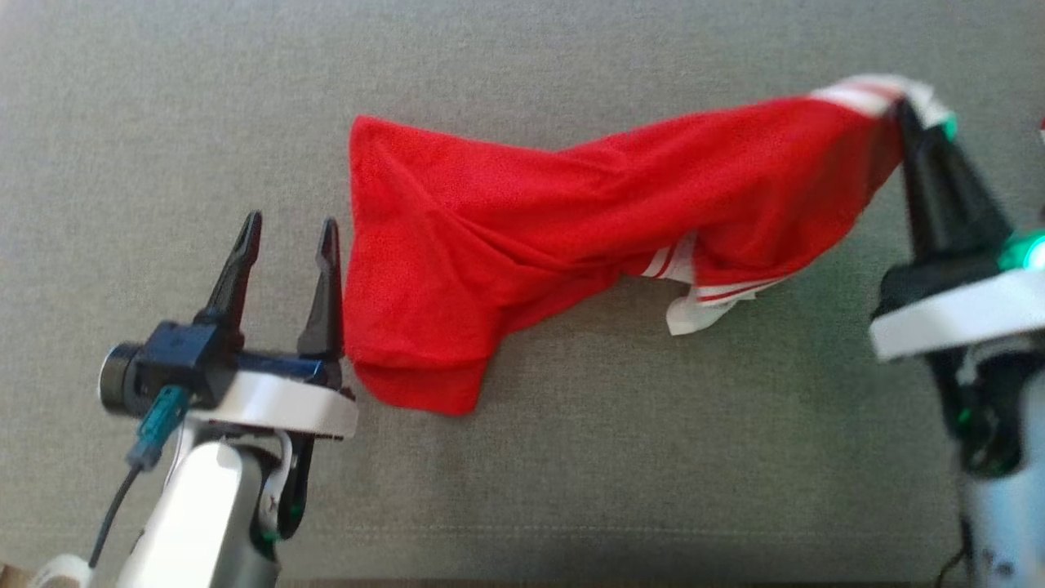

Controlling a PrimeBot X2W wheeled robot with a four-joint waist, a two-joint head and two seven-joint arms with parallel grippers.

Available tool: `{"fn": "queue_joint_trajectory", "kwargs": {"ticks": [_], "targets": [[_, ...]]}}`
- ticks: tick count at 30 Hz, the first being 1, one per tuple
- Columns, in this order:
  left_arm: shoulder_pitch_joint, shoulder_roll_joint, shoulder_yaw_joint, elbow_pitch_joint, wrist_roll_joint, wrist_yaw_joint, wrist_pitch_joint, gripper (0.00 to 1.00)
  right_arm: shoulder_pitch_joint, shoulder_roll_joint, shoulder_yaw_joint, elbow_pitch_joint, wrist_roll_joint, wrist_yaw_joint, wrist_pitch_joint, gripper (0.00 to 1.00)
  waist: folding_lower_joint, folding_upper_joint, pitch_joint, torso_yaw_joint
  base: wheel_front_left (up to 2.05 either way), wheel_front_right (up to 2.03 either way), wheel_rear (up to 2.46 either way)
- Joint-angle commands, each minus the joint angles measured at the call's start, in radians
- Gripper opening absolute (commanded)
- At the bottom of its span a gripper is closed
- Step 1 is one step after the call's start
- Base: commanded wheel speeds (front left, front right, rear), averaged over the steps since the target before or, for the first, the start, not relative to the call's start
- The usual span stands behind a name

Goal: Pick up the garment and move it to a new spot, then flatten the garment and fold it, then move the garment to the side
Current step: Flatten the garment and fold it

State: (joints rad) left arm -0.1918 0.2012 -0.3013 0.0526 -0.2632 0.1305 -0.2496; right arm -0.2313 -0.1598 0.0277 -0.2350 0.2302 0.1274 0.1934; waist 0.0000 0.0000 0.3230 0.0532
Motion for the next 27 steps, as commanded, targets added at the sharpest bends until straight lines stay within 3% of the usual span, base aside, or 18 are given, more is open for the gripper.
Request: {"fn": "queue_joint_trajectory", "kwargs": {"ticks": [1, 11, 21, 22, 23, 27], "targets": [[-0.045, 0.005, 0.042, -0.035, 0.013, -0.006, -0.012, 1.0, -0.067, -0.027, 0.012, -0.023, 0.015, 0.003, 0.003, 0.0, 0.0, 0.0, 0.019, 0.013, 0.0, 0.0, 0.0], [-0.106, -0.036, 0.035, -0.023, 0.033, -0.047, -0.012, 1.0, -0.352, -0.115, 0.011, 0.264, 0.09, 0.003, 0.0, 0.0, 0.0, 0.0, 0.109, 0.082, 0.0, 0.0, 0.0], [-0.146, -0.073, 0.045, -0.005, 0.064, -0.082, -0.012, 1.0, -0.606, -0.194, 0.11, 0.641, 0.112, 0.003, -0.131, 0.0, 0.0, 0.0, 0.161, 0.115, 0.0, 0.0, 0.0], [-0.146, -0.076, 0.046, -0.002, 0.067, -0.085, -0.012, 1.0, -0.617, -0.193, 0.12, 0.678, 0.114, 0.003, -0.139, 0.42, 0.0, 0.0, 0.159, 0.114, 0.0, 0.0, 0.0], [-0.147, -0.079, 0.046, 0.001, 0.071, -0.087, -0.012, 1.0, -0.626, -0.192, 0.13, 0.707, 0.114, 0.003, -0.154, 1.0, 0.0, 0.0, 0.157, 0.113, 0.0, 0.0, 0.0], [-0.141, -0.084, 0.053, 0.009, 0.082, -0.092, -0.012, 1.0, -0.619, -0.176, 0.164, 0.778, 0.124, 0.003, -0.208, 1.0, 0.0, 0.0, 0.14, 0.093, 0.0, 0.0, 0.0]]}}
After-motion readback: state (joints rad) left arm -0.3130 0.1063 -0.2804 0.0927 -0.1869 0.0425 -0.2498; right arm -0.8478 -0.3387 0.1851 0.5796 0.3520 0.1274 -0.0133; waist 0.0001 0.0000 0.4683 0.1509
